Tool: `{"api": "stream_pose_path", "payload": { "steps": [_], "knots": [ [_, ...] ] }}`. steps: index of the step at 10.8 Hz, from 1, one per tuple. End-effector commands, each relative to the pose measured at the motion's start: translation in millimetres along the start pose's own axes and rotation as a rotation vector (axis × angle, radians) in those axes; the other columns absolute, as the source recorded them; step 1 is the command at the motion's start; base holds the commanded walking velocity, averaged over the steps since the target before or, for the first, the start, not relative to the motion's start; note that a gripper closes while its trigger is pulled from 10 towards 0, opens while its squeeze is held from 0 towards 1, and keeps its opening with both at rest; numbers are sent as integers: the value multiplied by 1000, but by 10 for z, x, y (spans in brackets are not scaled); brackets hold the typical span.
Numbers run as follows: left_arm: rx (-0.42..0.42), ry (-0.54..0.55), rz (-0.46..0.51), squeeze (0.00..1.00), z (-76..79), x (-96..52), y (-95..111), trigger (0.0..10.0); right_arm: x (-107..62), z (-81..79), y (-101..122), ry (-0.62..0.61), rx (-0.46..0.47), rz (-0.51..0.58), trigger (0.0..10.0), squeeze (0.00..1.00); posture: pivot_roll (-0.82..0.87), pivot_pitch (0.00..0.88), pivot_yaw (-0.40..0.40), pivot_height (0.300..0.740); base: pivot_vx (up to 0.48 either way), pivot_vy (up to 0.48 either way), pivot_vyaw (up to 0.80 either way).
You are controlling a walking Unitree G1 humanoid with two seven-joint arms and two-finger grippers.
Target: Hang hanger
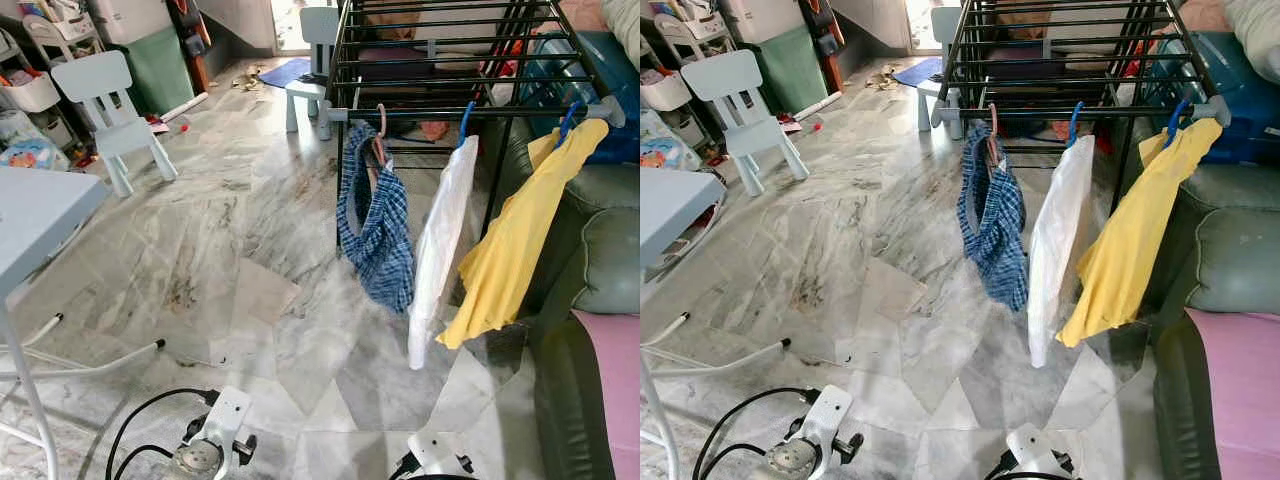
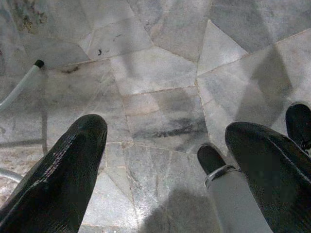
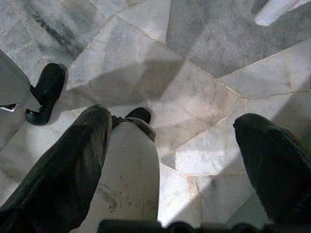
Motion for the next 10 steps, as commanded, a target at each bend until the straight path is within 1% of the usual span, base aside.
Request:
{"api": "stream_pose_path", "payload": {
  "steps": [1,4,7,10],
  "knots": [
    [0,12,-11,0,-62,-12,-43,10000,11,-42,15,14,9,-5,10000,0,-79,0,75,740,0,0,0],
    [1,12,-12,0,-68,-13,-48,10000,12,-44,17,14,7,-7,10000,0,-80,0,77,740,0,0,0],
    [11,6,-11,0,3,0,-12,10000,13,-44,16,15,7,-9,10000,0,-83,0,79,740,0,0,0],
    [16,4,-12,0,26,7,10,10000,14,-43,20,15,8,-10,10000,0,-83,0,81,740,0,0,0]
  ]
}}
Point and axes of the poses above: a point about 5 cm out from each wrist's last joint towards the gripper, its own x axis pointing out of the wrist towards the gripper, its own y axis along the axis of the wrist's last joint, z = x × y, the point moved 1 cm from there along x, pointing out of the wrist towards the gripper, and after that the axes turned 10 degrees about x, right-handed, at the moved point
